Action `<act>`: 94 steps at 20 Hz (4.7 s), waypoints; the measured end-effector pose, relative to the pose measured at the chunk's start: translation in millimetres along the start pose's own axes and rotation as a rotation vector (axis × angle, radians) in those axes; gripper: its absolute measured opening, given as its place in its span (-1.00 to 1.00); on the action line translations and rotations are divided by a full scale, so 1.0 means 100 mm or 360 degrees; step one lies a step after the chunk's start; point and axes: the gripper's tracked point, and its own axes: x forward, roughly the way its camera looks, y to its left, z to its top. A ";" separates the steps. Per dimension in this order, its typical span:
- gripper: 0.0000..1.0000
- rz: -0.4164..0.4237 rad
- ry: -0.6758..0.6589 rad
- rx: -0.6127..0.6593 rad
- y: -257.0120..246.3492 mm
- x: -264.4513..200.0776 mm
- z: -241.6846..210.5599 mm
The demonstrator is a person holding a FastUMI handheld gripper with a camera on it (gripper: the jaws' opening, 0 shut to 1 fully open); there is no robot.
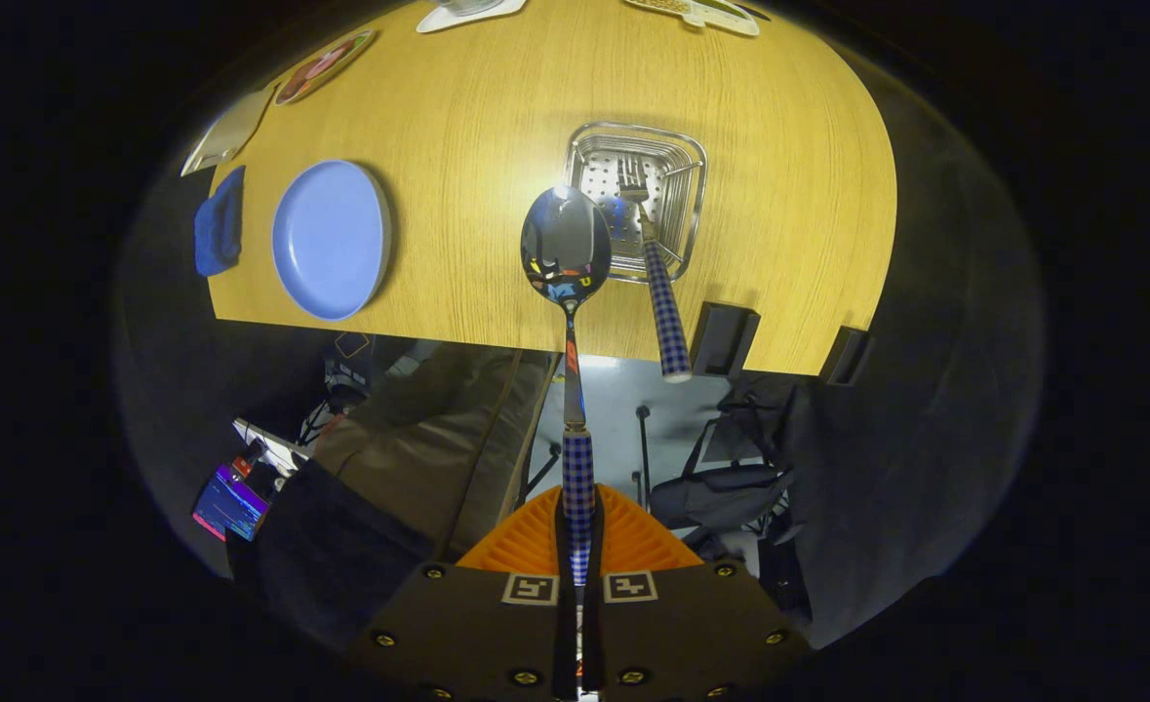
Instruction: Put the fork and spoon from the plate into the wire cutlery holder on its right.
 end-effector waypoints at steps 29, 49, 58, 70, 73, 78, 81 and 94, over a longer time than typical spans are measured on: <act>-0.95 -0.0058 0.0317 0.0121 -0.12 0.26 0.57; -0.69 -0.0104 0.0276 0.0065 -0.22 0.03 0.65; -0.69 -0.0134 0.0019 -0.0074 -0.24 -0.16 0.42; -0.69 -0.0208 -0.0882 -0.0172 0.18 -0.48 0.07; -0.68 -0.0249 -0.1390 -0.0141 0.43 -0.77 0.22; 0.41 -0.0230 -0.2396 -0.0139 1.09 -1.66 0.16; 0.49 -0.0322 -0.2900 -0.0137 1.30 -2.06 -0.10; 0.76 -0.0514 -0.3926 -0.0055 2.00 -2.55 -0.82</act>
